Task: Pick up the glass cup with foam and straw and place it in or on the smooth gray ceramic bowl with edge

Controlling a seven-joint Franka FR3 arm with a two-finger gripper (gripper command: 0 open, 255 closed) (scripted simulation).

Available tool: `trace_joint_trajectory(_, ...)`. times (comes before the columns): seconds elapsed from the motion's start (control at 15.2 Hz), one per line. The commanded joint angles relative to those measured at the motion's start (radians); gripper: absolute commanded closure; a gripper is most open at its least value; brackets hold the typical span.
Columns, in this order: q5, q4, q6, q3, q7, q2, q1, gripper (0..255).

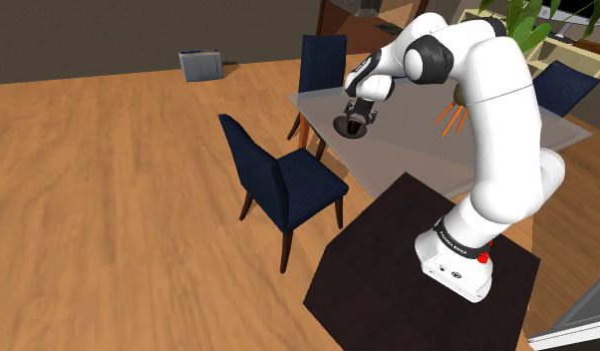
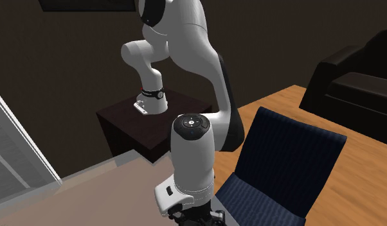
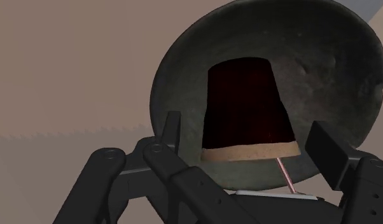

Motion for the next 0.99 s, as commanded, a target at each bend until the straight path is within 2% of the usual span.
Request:
trace_joint_trajectory(0.0, 0.000, 0.000, 0.000, 0.000, 0.000, 0.000, 0.000, 0)
trace_joint_trajectory(0.2, 0.000, 0.000, 0.000, 0.000, 0.000, 0.000, 0.000, 0)
trace_joint_trajectory(0.46, -0.042, -0.060, -0.054, -0.051, 0.024, -0.112, 0.045, 0)
trace_joint_trajectory(0.92, -0.042, -0.060, -0.054, -0.051, 0.024, -0.112, 0.045, 0)
